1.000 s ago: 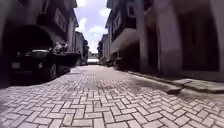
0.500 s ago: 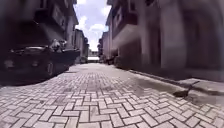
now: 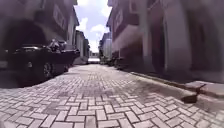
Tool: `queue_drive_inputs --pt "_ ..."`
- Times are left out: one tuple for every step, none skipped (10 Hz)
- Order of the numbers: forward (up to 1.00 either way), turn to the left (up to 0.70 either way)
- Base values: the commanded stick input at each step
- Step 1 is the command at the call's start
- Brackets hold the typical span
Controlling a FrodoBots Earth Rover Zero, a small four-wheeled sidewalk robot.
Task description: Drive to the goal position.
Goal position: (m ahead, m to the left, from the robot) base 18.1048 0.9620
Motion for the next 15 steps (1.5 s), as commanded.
queue_drive_inputs --pt "0.50 0.00" --pt "0.50 0.00" --pt "0.50 0.00" --pt "0.50 0.00" --pt "0.50 0.00" --pt "0.50 0.00" --pt "0.50 0.00" --pt "0.50 0.00" --pt "0.50 0.00" --pt "0.50 0.00" --pt "0.50 0.00" --pt "0.50 0.00" --pt "0.50 0.00" --pt "0.50 0.00" --pt "0.50 0.00"
